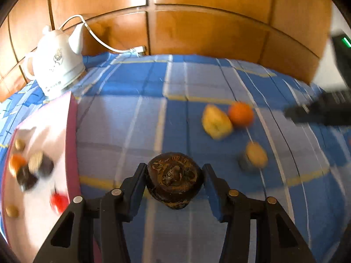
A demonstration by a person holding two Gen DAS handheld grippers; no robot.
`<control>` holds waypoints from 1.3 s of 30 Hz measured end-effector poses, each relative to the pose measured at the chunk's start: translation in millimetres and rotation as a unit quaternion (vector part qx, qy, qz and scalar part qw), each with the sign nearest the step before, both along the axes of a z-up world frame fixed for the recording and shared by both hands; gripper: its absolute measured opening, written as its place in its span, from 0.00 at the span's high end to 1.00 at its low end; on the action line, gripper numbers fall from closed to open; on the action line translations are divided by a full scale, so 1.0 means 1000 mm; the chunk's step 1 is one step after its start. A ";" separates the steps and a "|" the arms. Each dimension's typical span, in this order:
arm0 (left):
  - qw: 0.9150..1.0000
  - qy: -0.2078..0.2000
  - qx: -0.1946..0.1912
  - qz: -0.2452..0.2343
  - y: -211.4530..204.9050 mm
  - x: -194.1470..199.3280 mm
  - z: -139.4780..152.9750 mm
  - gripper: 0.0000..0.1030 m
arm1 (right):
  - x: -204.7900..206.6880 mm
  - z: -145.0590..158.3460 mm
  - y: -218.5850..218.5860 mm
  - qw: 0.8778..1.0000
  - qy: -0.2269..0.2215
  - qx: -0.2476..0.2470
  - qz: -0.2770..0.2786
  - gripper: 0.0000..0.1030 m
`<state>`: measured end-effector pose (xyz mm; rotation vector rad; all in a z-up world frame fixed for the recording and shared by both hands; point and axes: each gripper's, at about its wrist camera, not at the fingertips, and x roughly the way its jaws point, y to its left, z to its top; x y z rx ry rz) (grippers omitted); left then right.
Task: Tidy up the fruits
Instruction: 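Lift the dark lumpy fruit with left tool while right tool grasps the mandarin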
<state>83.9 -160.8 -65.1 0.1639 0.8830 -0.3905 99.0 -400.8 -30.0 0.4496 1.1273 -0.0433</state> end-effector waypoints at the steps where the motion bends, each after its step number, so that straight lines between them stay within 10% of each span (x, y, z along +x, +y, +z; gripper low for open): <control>1: 1.000 -0.002 0.001 -0.008 -0.001 -0.010 -0.004 0.50 | 0.000 -0.001 0.003 1.000 0.001 -0.001 0.005 0.63; 13: 0.998 -0.057 -0.001 -0.027 0.001 -0.040 -0.025 0.49 | 0.004 -0.006 0.012 0.999 -0.014 0.013 0.032 0.63; 25: 0.996 -0.078 -0.008 -0.033 0.003 -0.045 -0.027 0.49 | 0.018 -0.011 0.016 0.991 -0.027 0.132 -0.013 0.57; 39: 0.996 -0.074 -0.025 -0.036 0.007 -0.043 -0.028 0.49 | 0.060 -0.040 0.035 0.995 0.026 0.087 -0.032 0.54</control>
